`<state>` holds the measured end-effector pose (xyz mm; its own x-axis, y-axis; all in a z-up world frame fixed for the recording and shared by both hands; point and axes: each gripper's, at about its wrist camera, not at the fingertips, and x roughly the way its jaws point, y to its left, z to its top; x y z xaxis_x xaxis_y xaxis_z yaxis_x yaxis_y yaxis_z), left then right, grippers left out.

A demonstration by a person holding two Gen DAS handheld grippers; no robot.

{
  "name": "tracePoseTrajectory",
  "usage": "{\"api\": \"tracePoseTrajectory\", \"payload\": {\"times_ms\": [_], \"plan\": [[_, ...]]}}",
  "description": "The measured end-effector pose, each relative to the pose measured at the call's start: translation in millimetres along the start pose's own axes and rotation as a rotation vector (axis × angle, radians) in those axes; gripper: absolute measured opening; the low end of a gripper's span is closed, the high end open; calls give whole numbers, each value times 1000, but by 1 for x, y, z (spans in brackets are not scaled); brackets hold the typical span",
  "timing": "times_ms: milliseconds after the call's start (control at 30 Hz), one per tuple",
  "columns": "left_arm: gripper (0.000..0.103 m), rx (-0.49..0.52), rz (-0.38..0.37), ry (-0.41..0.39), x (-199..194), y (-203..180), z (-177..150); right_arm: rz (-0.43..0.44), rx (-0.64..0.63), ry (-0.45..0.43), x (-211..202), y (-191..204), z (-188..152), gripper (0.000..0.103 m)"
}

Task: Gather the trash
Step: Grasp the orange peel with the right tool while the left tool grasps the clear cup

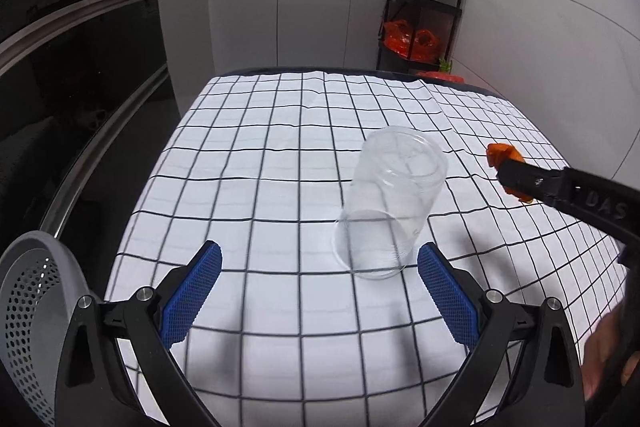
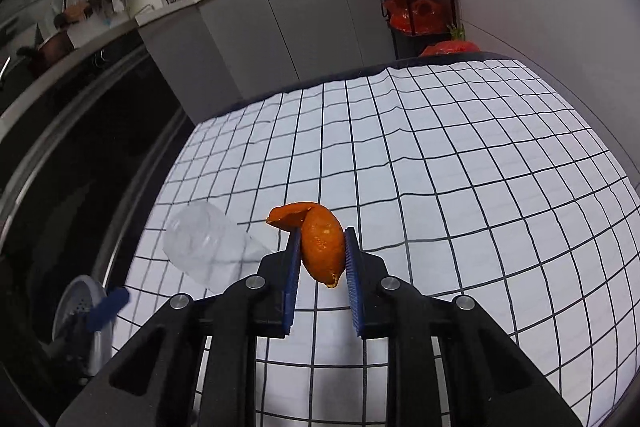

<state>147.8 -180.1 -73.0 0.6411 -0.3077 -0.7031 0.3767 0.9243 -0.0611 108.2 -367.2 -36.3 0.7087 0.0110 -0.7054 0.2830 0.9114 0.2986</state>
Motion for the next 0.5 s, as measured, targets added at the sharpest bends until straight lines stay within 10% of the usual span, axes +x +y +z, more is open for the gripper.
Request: {"api": "tracePoseTrajectory", "payload": {"times_ms": [367, 500], "plan": [[95, -35, -35, 45, 46, -23, 16, 40, 64, 10, -4, -14, 7, 21], [62, -39, -53, 42, 47, -24, 19, 39, 58, 20, -3, -14, 5, 21]]}}
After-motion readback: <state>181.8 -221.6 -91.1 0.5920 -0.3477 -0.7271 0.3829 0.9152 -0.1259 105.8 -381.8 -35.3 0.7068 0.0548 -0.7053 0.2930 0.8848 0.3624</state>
